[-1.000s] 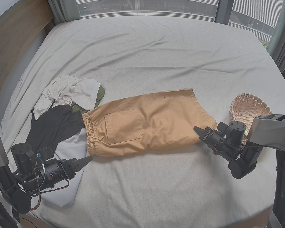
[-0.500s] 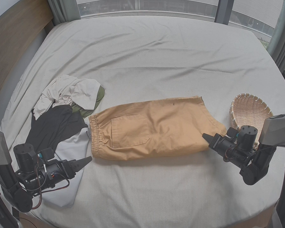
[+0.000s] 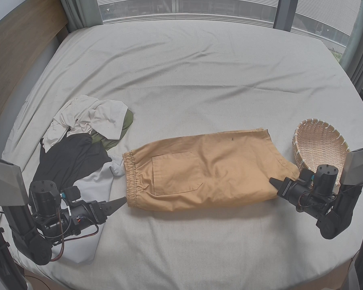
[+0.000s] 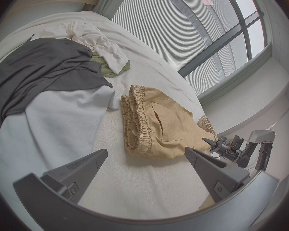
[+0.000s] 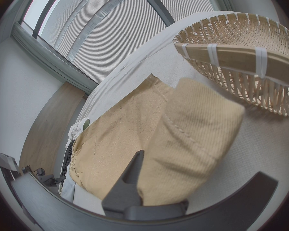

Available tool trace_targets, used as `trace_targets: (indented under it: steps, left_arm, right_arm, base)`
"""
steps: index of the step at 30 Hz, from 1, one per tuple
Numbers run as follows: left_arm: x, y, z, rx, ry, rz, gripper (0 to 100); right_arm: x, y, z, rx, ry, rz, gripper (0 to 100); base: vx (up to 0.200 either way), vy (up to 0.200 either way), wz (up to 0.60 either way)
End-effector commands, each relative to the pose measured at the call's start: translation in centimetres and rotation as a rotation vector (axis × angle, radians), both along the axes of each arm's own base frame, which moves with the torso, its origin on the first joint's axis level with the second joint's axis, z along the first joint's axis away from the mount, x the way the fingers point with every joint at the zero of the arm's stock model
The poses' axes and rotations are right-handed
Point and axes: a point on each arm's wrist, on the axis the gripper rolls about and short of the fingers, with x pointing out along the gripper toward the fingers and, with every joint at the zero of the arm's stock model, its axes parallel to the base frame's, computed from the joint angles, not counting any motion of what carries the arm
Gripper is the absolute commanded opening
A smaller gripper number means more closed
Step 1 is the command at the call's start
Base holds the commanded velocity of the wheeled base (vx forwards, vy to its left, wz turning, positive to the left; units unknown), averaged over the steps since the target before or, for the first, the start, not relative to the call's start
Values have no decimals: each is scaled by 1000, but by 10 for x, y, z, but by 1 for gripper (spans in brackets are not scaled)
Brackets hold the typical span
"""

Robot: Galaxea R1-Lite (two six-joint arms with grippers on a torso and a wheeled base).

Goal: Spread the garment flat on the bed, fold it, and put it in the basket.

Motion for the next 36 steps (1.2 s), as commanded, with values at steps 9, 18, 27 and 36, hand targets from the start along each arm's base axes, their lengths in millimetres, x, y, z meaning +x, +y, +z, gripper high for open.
trace_targets:
  steps: [9,18,27,36]
  left_arm:
    - [25,-10,-19,1,10,13,100]
    - [39,-22,-22,-37,2,1,100]
    - [49,-32,-35,-18,9,19,100]
    - [71,-38,-44,-11,-33,70,100]
  right_arm:
    - [-7,0,-1,-19,15,10,100]
    - [-30,-7,24,-10,-25,1,100]
    - [-87,-2,64,16,-117,87,100]
    - [-101,-5,82,30,-189,88,100]
  base:
    - [0,0,0]
    - [0,0,0]
    - [0,0,0]
    - [0,0,0]
